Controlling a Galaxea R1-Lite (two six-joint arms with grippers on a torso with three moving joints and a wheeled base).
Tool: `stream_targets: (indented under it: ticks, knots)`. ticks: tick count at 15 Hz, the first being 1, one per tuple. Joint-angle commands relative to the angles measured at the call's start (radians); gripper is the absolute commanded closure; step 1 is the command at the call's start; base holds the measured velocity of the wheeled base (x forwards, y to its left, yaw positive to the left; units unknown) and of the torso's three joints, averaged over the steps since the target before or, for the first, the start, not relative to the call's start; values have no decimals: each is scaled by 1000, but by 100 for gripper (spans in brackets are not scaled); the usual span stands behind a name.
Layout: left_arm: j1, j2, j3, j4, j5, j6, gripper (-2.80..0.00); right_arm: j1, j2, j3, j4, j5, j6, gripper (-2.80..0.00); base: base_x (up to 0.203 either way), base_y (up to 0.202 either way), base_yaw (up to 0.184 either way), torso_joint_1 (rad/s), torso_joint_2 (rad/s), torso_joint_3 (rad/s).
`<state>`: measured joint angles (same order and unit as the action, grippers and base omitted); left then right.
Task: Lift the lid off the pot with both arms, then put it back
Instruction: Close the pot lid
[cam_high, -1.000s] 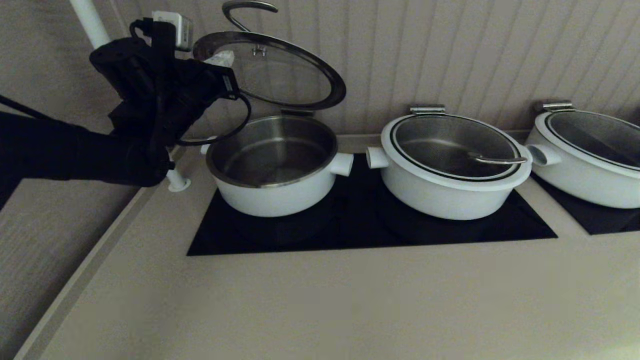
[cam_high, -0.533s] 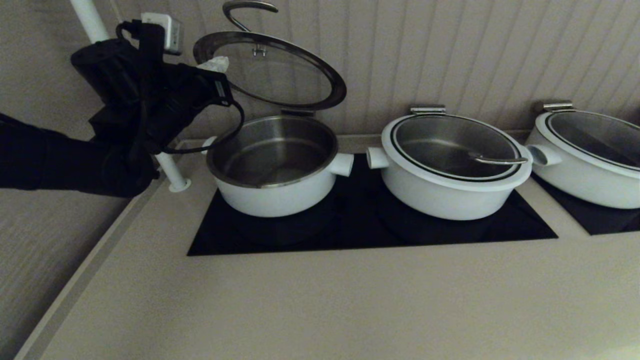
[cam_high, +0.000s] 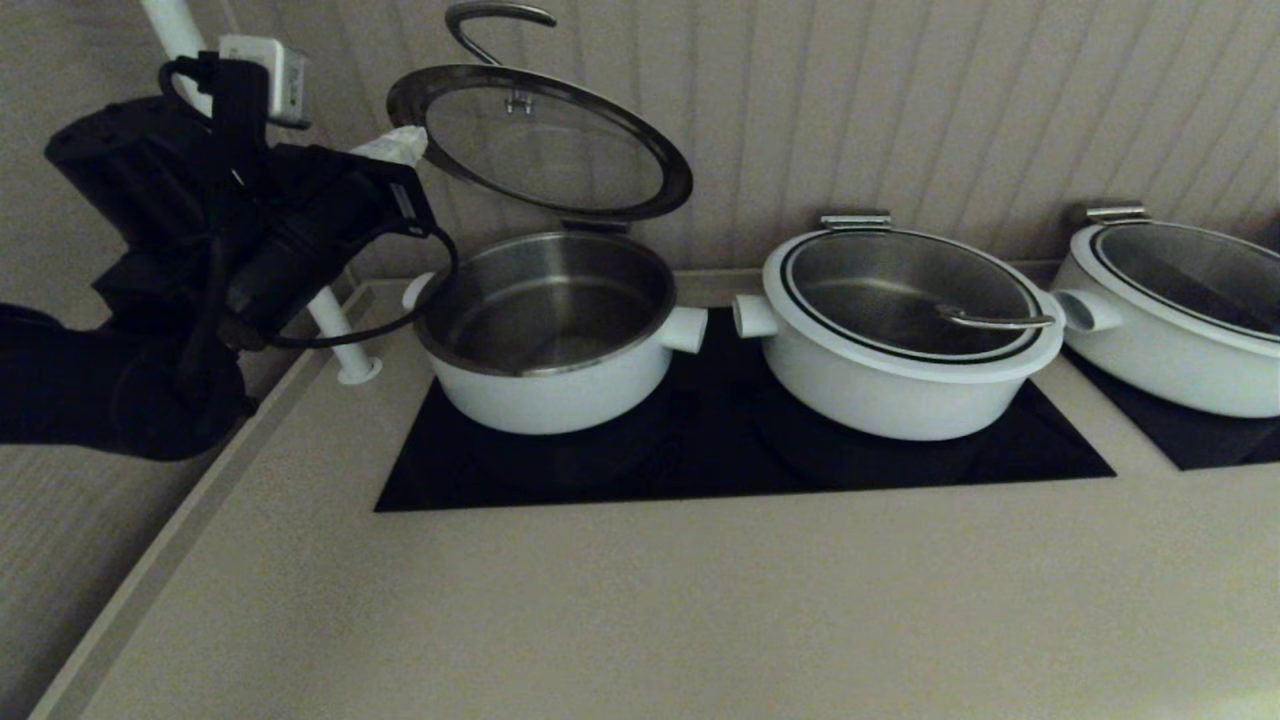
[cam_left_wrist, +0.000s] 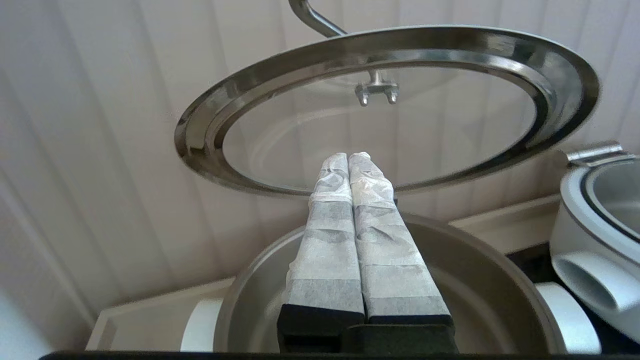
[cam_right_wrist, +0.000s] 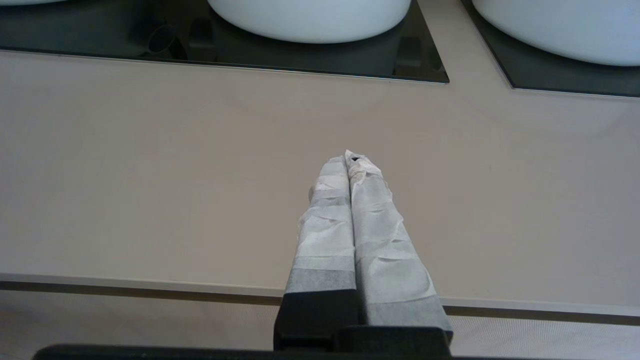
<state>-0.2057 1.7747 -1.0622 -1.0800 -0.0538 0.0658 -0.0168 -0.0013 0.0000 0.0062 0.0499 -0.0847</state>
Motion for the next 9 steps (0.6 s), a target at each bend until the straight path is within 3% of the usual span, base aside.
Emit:
stream_targets:
  ticks: [1, 9]
  knots:
    - [0, -35, 25, -9, 0, 0, 0, 0, 1, 0, 0, 1, -1, 0, 0, 0, 0, 0, 0, 0]
    - [0, -57, 16, -1, -4, 25, 0, 0, 1, 0, 0, 1, -1, 0, 0, 0, 0, 0, 0, 0]
